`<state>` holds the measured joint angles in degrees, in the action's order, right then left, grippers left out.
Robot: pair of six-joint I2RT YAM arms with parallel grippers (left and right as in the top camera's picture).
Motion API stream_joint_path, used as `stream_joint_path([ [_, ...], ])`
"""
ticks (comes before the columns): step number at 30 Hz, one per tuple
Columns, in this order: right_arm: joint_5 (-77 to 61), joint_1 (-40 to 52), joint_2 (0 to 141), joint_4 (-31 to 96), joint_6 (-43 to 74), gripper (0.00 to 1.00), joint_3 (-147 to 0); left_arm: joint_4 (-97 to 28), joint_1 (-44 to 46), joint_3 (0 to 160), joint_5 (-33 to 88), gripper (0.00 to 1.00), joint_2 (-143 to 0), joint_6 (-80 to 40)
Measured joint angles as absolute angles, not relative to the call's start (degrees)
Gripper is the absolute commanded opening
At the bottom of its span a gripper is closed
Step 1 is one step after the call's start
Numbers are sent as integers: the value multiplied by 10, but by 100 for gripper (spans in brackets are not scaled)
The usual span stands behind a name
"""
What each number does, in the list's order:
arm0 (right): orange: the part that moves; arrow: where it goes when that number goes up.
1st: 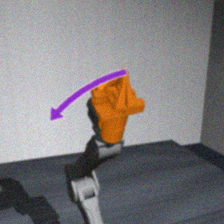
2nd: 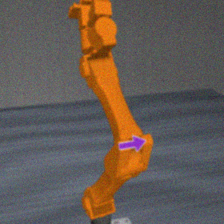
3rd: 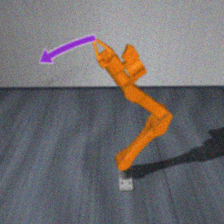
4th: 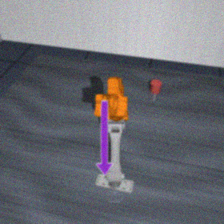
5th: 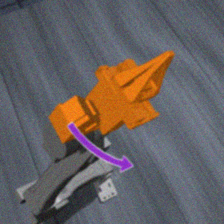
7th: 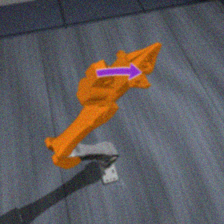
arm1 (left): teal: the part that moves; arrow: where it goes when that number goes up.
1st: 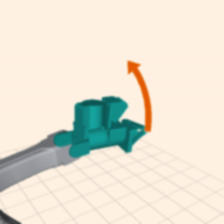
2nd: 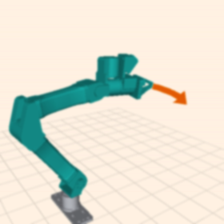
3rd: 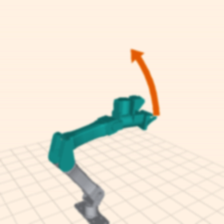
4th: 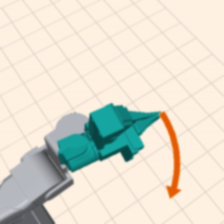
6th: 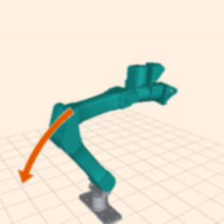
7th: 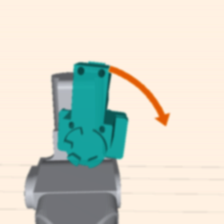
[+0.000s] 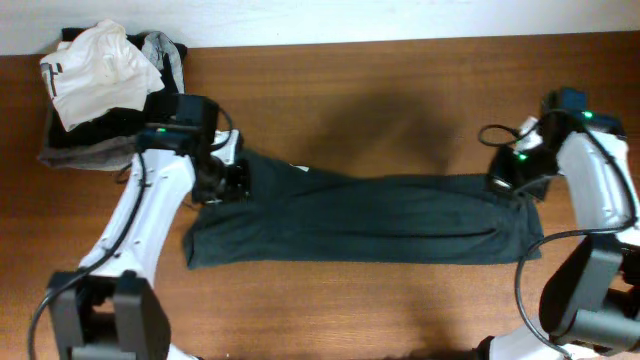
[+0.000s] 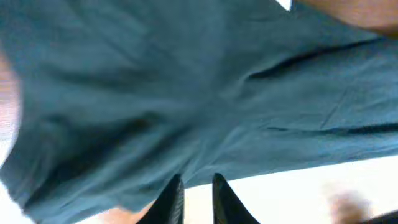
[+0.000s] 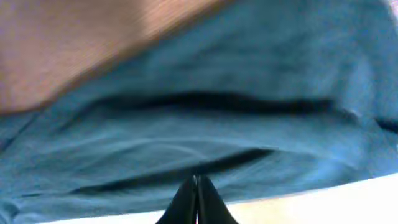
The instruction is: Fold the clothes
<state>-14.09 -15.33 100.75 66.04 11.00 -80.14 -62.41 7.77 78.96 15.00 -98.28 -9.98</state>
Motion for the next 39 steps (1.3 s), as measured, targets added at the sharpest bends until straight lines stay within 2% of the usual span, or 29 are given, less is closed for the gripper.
stream_joint_path([
  [2,-145,-129,1011,625,114,4,-789,-614,88,790,155,1,-1014,-100],
  [5,-135,-118,1017,613,133,4,-756,-608,89,790,153,1,-1093,-99],
  [9,-104,-121,1020,502,135,4,-677,-594,84,789,124,2,-1149,-102],
  [12,-89,-134,1025,454,140,4,-628,-583,80,789,116,9,-1172,-106],
  [16,-100,-196,1041,430,150,4,-605,-580,77,789,110,11,-1176,-108],
  [19,-136,-230,1049,415,157,4,-605,-573,64,790,105,17,-1176,-109],
  [28,-144,-271,1062,373,195,4,-619,-483,-44,792,102,21,-1174,-140],
  [30,-143,-271,1063,375,196,4,-623,-487,-57,801,93,26,-1174,-140],
  [31,-133,-274,1066,383,195,6,-635,-492,-65,814,72,32,-1176,-140],
  [32,-125,-280,1068,408,194,15,-652,-509,-72,831,62,34,-1177,-139],
  [33,-117,-284,1068,436,191,37,-673,-527,-79,854,53,34,-1177,-139],
  [34,-109,-288,1067,473,189,65,-703,-545,-85,882,47,36,-1177,-140],
  [35,-102,-292,1062,520,185,84,-738,-564,-87,907,44,40,-1177,-140],
  [36,-99,-297,1054,550,182,98,-772,-594,-88,943,40,47,-1177,-140],
  [38,-92,-318,1032,600,167,99,-840,-628,-88,994,40,69,-1177,-141],
  [39,-90,-333,1022,611,155,99,-857,-642,-88,1010,39,75,-1177,-138],
])
